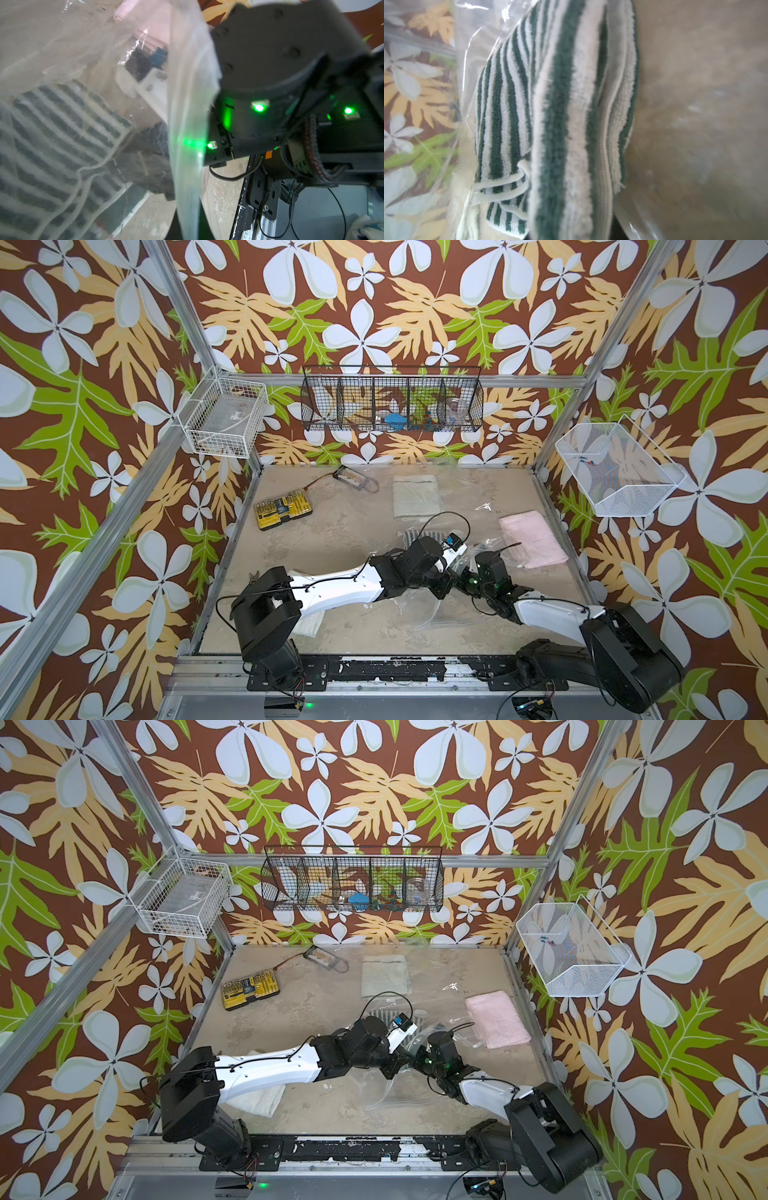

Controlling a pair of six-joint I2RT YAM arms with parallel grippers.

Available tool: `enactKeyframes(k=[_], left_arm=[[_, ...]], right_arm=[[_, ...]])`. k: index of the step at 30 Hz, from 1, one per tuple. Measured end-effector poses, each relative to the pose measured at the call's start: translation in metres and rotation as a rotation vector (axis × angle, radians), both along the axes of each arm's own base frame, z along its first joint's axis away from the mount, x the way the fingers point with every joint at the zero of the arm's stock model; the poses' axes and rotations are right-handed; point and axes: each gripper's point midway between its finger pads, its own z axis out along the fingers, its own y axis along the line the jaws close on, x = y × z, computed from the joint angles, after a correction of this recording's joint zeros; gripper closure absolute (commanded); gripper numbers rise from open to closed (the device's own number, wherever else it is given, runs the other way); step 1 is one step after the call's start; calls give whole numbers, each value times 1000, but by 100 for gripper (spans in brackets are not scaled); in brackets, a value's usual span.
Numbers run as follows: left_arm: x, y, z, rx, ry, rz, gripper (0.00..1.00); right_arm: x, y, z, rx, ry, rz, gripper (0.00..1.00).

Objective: Place the folded towel into the vacuum bag
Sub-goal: Place the towel in the vacuum bag.

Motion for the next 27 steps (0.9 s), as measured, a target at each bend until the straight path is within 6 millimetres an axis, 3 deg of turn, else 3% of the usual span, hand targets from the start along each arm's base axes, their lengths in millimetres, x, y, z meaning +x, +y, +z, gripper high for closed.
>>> enactKeyframes(k=[2, 6, 9, 15, 21, 27], left_arm=[[-2, -1, 1, -5, 2, -13, 100], [-12, -3, 6, -15, 7, -40, 100], [-21, -6, 6, -19, 9, -63, 100], [-29, -8, 4, -25, 18, -84, 100], [-28, -5, -1, -12, 19, -71, 100], [-28, -5, -3, -19, 26, -58, 100]], right_arm=[[7, 7, 8, -44, -55, 75, 77], [3, 13, 5, -128, -91, 220, 78], [6, 16, 5, -186, -98, 291, 73], [25, -2, 4, -211, -63, 225, 42], [-3, -6, 0, -67, 51, 116, 24], [-40, -8, -3, 107, 158, -9, 19]])
